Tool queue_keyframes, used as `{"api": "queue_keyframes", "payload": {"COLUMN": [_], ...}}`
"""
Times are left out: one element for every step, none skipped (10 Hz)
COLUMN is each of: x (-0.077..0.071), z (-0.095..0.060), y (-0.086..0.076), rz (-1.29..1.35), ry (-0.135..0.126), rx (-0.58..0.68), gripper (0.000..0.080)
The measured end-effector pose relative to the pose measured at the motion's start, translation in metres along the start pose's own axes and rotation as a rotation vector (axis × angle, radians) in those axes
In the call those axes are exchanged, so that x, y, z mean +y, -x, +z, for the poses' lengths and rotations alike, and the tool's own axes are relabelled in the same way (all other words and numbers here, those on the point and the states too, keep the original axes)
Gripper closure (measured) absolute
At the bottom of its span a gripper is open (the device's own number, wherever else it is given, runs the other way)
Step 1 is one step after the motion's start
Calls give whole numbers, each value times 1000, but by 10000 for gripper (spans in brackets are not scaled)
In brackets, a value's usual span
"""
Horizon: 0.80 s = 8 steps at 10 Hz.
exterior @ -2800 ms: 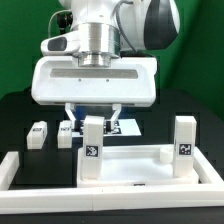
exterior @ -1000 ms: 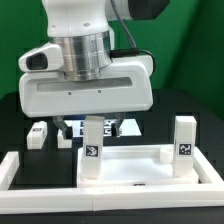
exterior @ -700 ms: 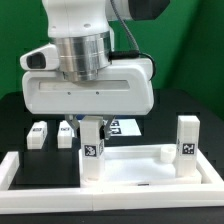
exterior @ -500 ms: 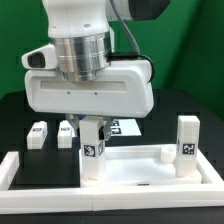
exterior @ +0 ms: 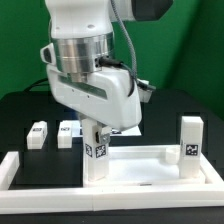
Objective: Assemble desk
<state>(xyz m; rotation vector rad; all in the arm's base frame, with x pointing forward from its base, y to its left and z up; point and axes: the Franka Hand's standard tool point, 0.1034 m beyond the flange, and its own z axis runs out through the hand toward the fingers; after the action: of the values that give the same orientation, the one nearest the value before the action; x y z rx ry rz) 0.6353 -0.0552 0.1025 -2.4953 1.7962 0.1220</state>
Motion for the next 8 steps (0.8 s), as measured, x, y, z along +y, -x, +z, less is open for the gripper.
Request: {"api": "queue_keyframes", "payload": {"x": [-3, -7, -6, -7, -7, -6, -4, -5], "z": [1, 1, 1, 1, 2, 2, 4, 4], "y": [4, 2, 3, 5, 4, 4, 4, 4], "rz": [132, 256, 332, 370, 350, 280, 126, 22], "ry": [-8, -59, -72, -73, -73, -71, -67, -60], "rx": [1, -9, -11, -6, -6, -1, 6, 17], "gripper": [509, 509, 509, 509, 509, 509, 332, 215]}}
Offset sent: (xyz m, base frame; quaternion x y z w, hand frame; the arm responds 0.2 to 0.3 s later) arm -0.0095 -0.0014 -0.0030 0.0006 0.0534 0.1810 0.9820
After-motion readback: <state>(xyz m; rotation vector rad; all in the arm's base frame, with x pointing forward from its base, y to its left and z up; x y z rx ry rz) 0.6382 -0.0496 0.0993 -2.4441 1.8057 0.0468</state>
